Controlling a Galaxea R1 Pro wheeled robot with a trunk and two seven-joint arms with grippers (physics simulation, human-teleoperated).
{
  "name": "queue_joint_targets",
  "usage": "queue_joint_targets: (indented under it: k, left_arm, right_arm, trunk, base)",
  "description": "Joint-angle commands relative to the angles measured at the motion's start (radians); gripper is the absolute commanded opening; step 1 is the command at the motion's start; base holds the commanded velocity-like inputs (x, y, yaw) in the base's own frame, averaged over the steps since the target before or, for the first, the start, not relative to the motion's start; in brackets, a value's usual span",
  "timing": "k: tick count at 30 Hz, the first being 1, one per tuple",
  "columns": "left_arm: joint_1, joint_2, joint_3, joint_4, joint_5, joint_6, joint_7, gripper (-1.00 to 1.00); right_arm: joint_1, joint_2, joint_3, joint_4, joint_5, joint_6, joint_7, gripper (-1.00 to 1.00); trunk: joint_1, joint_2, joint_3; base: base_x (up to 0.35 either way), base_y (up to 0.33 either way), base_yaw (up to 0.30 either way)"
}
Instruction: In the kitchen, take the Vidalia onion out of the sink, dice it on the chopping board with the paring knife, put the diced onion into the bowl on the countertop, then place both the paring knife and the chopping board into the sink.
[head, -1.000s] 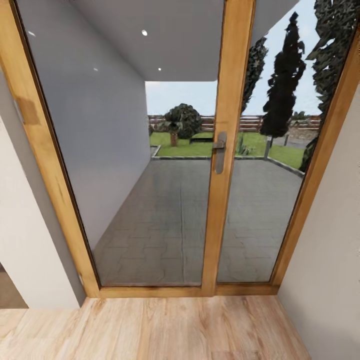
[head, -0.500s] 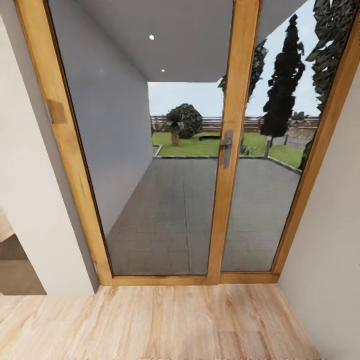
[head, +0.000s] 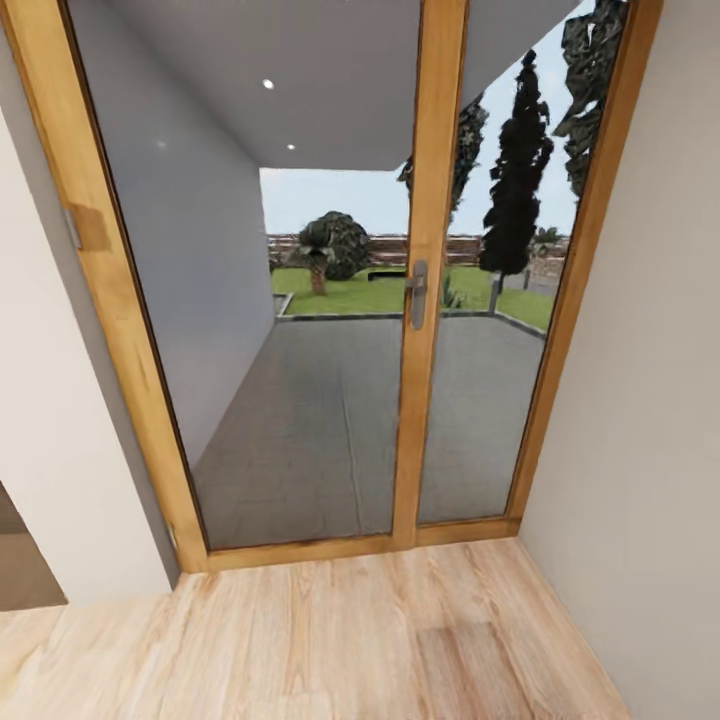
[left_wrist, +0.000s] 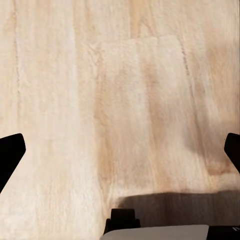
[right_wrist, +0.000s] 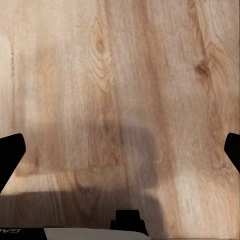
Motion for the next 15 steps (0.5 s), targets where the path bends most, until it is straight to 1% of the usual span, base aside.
queue_joint_targets:
  k: [1,3,7,9,12,13,15]
  left_arm:
    - [0.000,0.000,0.001,-0.001,0.001,-0.002,-0.001,1.00]
    - [0.000,0.000,0.002,-0.001,0.002,-0.002,0.000,1.00]
    - [0.000,0.001,0.004,-0.001,0.013,-0.002,0.005,1.00]
    - [0.000,0.002,0.013,-0.002,0.037,-0.002,0.006,1.00]
    - [0.000,0.001,0.042,-0.017,0.073,-0.002,0.008,1.00]
    - [0.000,0.001,0.053,-0.036,0.084,-0.002,0.008,1.00]
    - [0.000,0.001,0.064,-0.076,0.093,-0.001,0.010,1.00]
  right_arm:
    - [-0.001,0.000,0.000,0.001,0.000,-0.004,-0.001,1.00]
    - [-0.001,0.000,0.000,0.001,0.000,-0.010,-0.001,1.00]
    - [-0.001,0.000,-0.001,-0.001,-0.001,-0.053,-0.003,1.00]
    - [-0.001,0.003,-0.001,-0.021,-0.001,-0.067,-0.006,1.00]
    - [-0.001,0.006,0.000,-0.076,-0.002,-0.068,-0.023,1.00]
    - [-0.001,0.008,0.000,-0.106,-0.002,-0.068,-0.035,1.00]
    - [-0.001,0.011,0.000,-0.155,-0.003,-0.065,-0.054,1.00]
  trunk:
    - [0.000,0.000,0.000]
    - [0.000,0.000,0.002]
    - [0.000,0.000,0.006]
    - [0.000,0.000,0.009]
    - [0.000,0.000,0.012]
    - [0.000,0.000,0.013]
    - [0.000,0.000,0.016]
  base:
    - [-0.033,0.008,-0.255]
    - [-0.024,0.006,-0.247]
    - [-0.008,0.002,-0.199]
    - [-0.002,0.000,-0.174]
    - [-0.001,0.000,-0.190]
    - [0.000,0.000,-0.196]
    - [0.000,0.000,-0.198]
